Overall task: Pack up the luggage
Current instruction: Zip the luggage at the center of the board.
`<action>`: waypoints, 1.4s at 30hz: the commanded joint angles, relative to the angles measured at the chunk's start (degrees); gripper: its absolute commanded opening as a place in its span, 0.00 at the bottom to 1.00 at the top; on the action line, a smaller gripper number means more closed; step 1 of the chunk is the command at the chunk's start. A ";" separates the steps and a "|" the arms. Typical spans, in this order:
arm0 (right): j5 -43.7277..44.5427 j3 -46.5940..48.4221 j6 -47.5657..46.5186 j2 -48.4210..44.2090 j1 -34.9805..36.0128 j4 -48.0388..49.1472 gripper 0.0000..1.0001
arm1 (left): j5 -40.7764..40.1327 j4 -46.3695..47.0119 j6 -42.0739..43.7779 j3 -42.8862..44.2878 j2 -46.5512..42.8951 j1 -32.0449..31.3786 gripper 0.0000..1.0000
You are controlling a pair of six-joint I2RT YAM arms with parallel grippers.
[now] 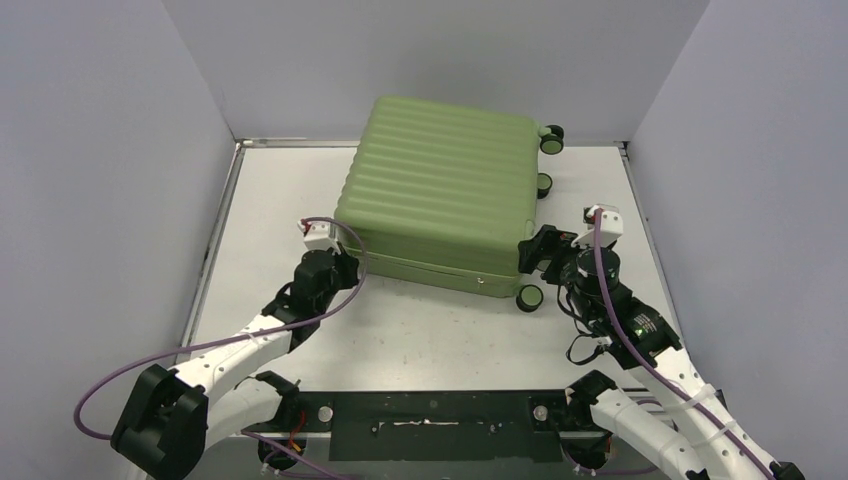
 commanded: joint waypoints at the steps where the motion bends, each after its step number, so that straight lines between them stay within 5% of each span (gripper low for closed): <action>1: 1.75 1.23 0.63 -0.51 0.44 0.31 0.93 | -4.34 0.32 -1.49 -0.52 -1.44 4.53 0.00; 17: -1.68 -3.38 1.45 0.06 -5.21 0.26 0.91 | -0.11 1.10 -0.67 1.27 1.41 6.46 0.00; 27: -4.14 -3.75 3.71 3.02 -10.79 -0.07 0.76 | 0.90 0.60 -0.28 1.60 1.79 6.73 0.00; 42: -10.41 -2.09 -0.88 -2.28 -10.50 -4.73 0.87 | 2.12 1.24 0.04 2.08 3.00 6.81 0.00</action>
